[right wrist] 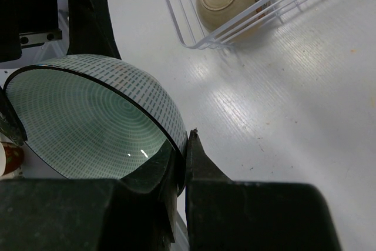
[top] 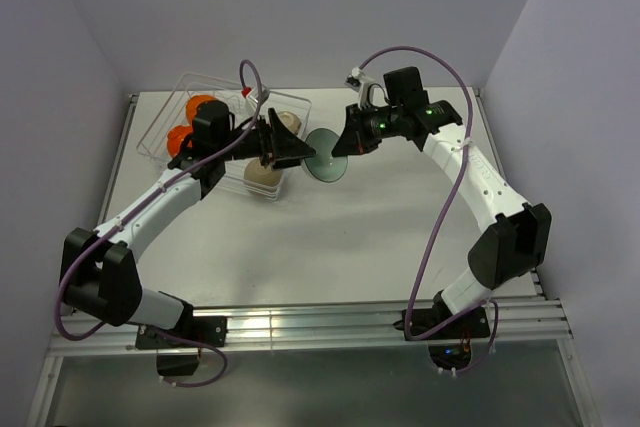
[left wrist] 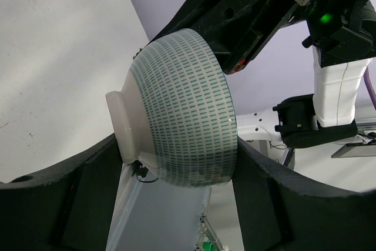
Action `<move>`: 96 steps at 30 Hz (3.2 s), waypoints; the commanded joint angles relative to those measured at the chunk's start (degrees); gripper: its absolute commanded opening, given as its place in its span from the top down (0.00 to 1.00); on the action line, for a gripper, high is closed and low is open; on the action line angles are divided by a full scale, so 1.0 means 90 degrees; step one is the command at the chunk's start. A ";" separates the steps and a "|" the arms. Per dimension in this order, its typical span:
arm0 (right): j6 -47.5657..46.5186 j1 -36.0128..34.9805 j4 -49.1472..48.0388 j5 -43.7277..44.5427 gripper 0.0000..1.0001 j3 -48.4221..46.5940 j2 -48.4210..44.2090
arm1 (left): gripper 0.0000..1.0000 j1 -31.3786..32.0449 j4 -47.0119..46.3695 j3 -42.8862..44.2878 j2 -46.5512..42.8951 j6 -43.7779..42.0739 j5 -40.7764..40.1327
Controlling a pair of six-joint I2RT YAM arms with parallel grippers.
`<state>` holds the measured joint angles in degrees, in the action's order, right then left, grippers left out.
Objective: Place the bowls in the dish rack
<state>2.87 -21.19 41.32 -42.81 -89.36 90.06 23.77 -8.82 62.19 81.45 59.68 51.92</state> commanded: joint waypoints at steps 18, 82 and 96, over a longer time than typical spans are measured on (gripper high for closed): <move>-0.0007 -0.0155 -0.0138 0.0205 0.38 -0.0452 0.0022 | 1.00 -0.0092 -0.0075 0.0014 -0.0085 -0.0205 -0.0095; -0.0612 -0.0146 0.0370 0.0772 0.09 -0.0247 -0.0143 | 1.00 -0.0630 0.4759 0.4271 0.3195 -0.7754 -0.7516; -0.0661 -0.0067 0.0389 0.0772 0.09 -0.0100 -0.0173 | 1.00 -0.0424 0.4642 0.4447 0.3674 -0.8067 -0.8064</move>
<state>-2.33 -22.11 44.95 -35.79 -90.54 90.11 19.57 36.36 98.50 114.83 -11.31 -18.06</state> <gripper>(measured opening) 0.910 0.719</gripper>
